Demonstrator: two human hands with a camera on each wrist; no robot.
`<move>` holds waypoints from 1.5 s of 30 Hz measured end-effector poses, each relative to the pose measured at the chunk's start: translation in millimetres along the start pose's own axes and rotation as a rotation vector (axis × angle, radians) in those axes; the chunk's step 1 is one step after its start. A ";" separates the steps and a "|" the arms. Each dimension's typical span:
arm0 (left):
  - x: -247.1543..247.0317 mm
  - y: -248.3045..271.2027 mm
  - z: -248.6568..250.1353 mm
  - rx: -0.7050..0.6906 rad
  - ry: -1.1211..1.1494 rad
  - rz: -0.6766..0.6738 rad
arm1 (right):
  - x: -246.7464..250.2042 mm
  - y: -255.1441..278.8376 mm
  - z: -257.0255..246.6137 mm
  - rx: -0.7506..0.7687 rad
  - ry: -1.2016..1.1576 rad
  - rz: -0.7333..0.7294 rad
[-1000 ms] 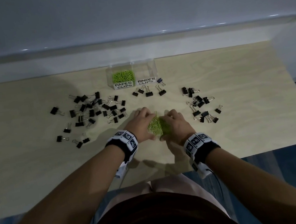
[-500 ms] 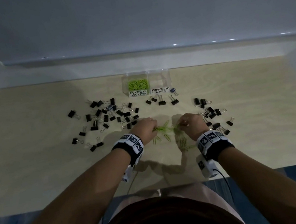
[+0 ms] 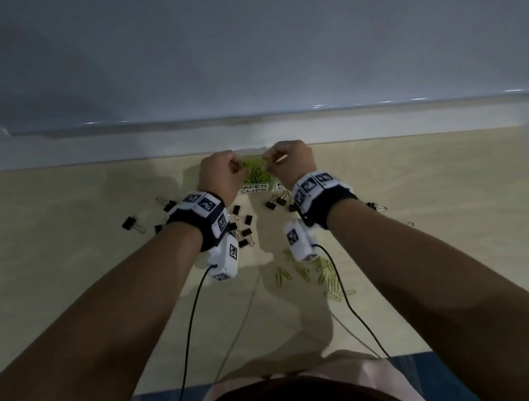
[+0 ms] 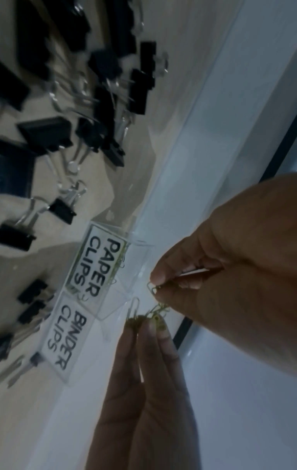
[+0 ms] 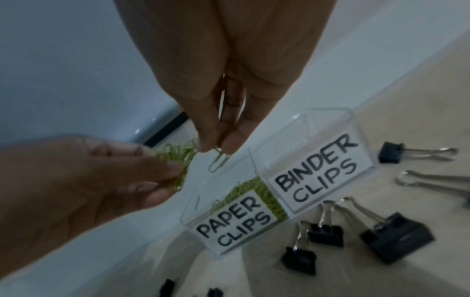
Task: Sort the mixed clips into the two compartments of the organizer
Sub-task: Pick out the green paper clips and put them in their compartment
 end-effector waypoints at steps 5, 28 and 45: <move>-22.1 -16.0 0.4 -0.062 -0.253 -0.115 | -17.9 -5.2 5.4 0.041 0.168 -0.093; -79.4 128.6 -15.0 -0.375 -0.239 -0.606 | 50.5 139.9 145.3 0.214 0.426 -0.357; -76.3 137.5 -13.7 -0.515 -0.483 -0.546 | 43.1 130.7 132.1 0.166 0.381 -0.268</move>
Point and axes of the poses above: each hand's wrist, its own y-axis away from the middle knuckle, its own x-axis out of the back of the hand, z = x × y, the point moved 2 cm from there along -y, towards the middle knuckle, and after that the axes turned 13 degrees about z, right-handed, at the moved point
